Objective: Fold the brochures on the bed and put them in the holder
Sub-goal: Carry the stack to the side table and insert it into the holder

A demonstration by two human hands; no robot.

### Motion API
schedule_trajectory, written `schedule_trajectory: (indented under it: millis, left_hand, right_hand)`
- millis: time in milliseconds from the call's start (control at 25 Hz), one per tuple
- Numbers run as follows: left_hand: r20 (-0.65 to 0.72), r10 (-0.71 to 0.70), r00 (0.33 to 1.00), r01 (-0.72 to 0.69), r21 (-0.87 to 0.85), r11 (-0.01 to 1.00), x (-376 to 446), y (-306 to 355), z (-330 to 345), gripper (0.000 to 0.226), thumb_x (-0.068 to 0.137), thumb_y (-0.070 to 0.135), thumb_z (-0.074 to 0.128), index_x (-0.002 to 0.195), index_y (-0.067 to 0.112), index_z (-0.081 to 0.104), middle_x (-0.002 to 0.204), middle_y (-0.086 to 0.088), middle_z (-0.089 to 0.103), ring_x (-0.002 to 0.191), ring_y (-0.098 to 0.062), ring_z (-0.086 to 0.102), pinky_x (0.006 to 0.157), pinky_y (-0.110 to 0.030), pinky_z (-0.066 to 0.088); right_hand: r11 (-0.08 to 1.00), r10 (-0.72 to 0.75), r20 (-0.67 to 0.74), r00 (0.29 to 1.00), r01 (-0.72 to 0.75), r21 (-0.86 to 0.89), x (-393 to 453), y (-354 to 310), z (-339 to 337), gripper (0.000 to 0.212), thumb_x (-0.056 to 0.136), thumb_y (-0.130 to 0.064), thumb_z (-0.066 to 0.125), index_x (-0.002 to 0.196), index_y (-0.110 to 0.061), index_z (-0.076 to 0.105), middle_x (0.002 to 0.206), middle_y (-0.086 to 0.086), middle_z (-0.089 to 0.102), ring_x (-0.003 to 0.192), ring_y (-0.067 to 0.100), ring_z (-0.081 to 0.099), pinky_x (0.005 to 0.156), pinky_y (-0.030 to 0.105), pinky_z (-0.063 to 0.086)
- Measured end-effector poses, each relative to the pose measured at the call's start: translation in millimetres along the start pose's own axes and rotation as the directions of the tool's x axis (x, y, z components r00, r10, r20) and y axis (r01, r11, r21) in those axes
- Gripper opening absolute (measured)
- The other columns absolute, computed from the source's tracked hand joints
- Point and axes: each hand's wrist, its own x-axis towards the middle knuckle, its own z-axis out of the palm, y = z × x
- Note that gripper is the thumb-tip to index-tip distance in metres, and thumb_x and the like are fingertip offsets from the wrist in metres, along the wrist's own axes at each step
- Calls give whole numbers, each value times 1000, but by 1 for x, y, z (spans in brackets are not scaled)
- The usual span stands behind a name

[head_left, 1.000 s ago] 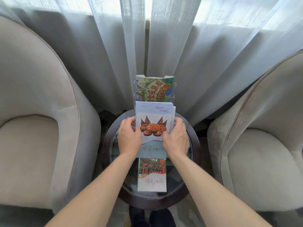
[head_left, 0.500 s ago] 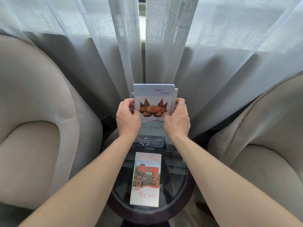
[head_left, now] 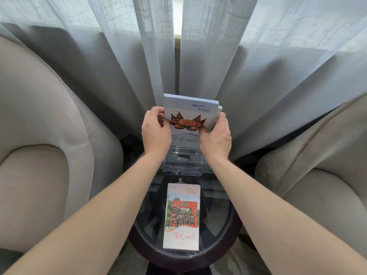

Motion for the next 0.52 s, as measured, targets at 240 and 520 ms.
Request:
schedule_trajectory:
  millis: [240, 520]
  left_hand:
    - [36, -47, 998, 46, 33, 998, -10, -31, 14, 11, 90, 10, 58, 94, 19, 59, 98, 5, 60, 90, -13, 58, 72, -27, 52]
    - [71, -127, 989, 117, 121, 986, -23, -58, 25, 7, 91, 16, 62, 94, 18, 56, 101, 4, 64, 98, -19, 60, 73, -34, 57]
  right_hand:
    - [996, -1, 37, 999, 4, -84, 2, 26, 18, 28, 85, -22, 64, 104, -24, 44, 102, -6, 56, 95, 21, 55, 74, 41, 49]
    - [983, -46, 47, 998, 54, -177, -6, 52, 37, 30, 85, -21, 68, 106, -19, 46, 106, -1, 53, 99, 21, 52, 82, 46, 52]
